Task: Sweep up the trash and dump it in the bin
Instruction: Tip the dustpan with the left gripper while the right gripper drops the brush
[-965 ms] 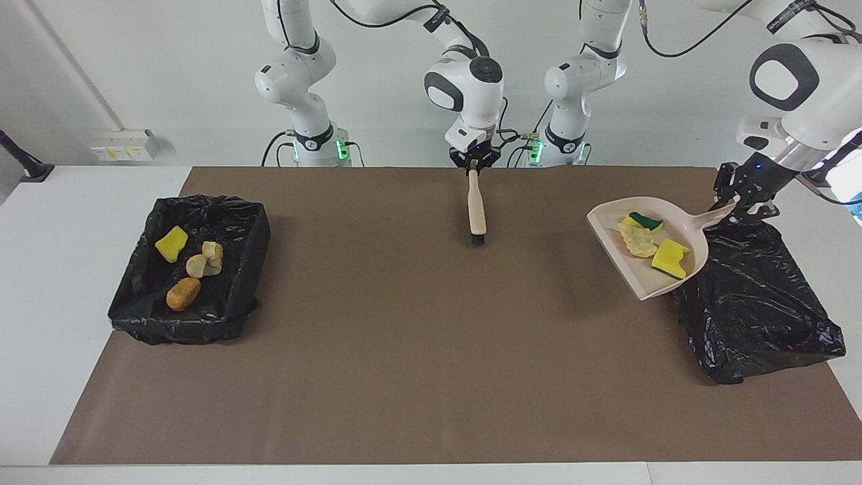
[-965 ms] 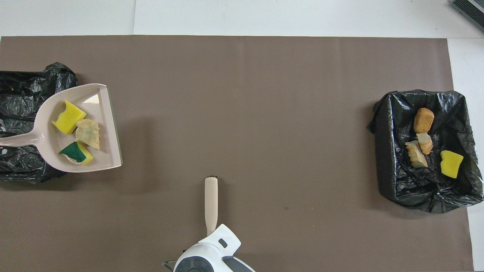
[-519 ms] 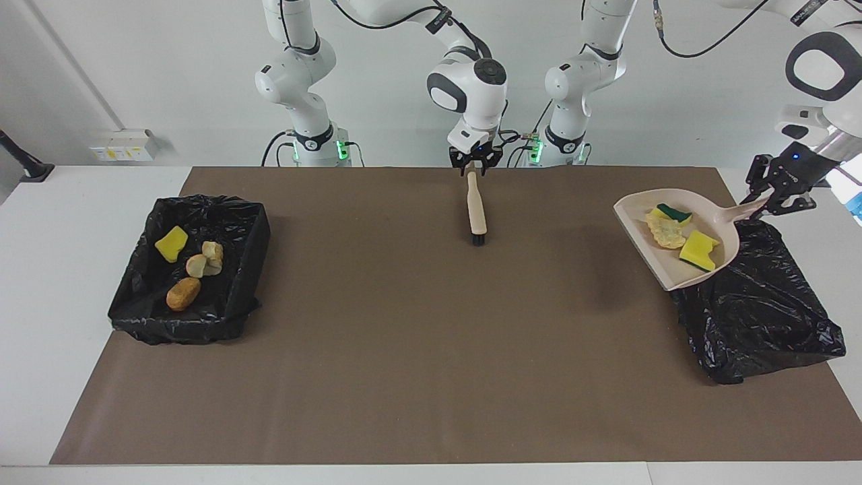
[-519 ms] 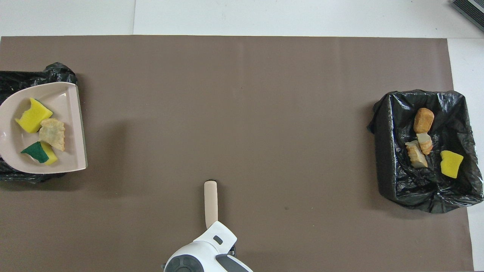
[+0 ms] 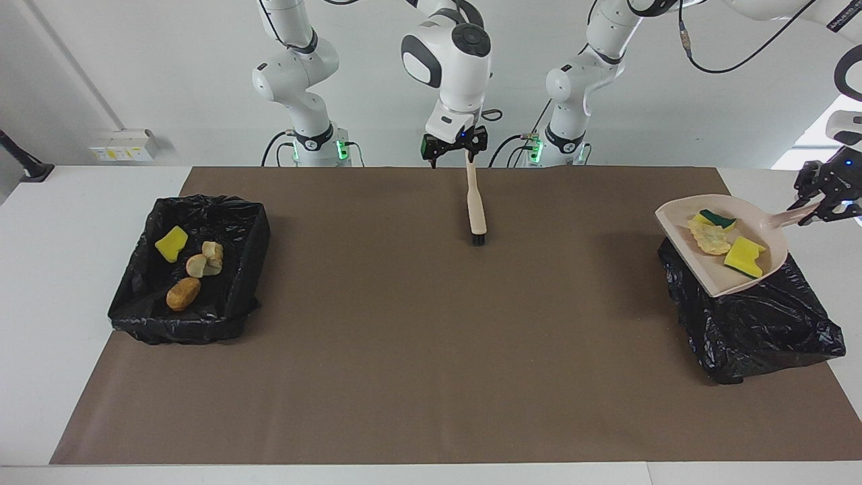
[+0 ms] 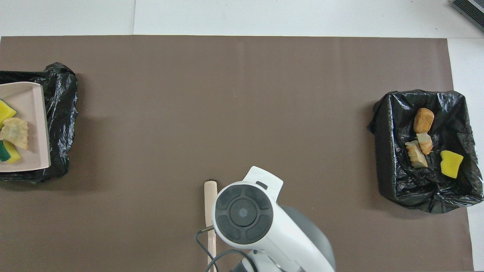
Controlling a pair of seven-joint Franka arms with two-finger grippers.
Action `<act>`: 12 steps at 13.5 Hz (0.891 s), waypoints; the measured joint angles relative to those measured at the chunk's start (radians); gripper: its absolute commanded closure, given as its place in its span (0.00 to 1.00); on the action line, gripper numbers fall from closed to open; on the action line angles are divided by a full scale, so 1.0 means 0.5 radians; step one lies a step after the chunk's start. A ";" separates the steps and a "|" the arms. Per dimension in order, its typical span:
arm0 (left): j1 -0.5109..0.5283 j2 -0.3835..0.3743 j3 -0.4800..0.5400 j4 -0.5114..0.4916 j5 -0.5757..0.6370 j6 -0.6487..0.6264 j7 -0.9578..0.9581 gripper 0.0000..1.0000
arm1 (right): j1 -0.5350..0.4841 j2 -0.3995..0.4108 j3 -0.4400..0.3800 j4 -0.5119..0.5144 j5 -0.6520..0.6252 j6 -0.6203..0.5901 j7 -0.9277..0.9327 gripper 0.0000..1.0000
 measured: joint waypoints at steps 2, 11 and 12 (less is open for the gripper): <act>0.035 0.035 0.001 0.044 0.042 0.041 0.017 1.00 | -0.172 -0.008 -0.004 0.138 -0.001 -0.154 -0.233 0.00; -0.023 0.089 -0.021 0.074 0.724 0.417 -0.023 1.00 | -0.901 -0.015 -0.017 0.482 -0.075 -0.380 -0.691 0.00; -0.066 0.091 -0.024 0.074 0.789 0.420 -0.062 1.00 | -0.952 -0.014 -0.017 0.498 -0.101 -0.380 -0.693 0.00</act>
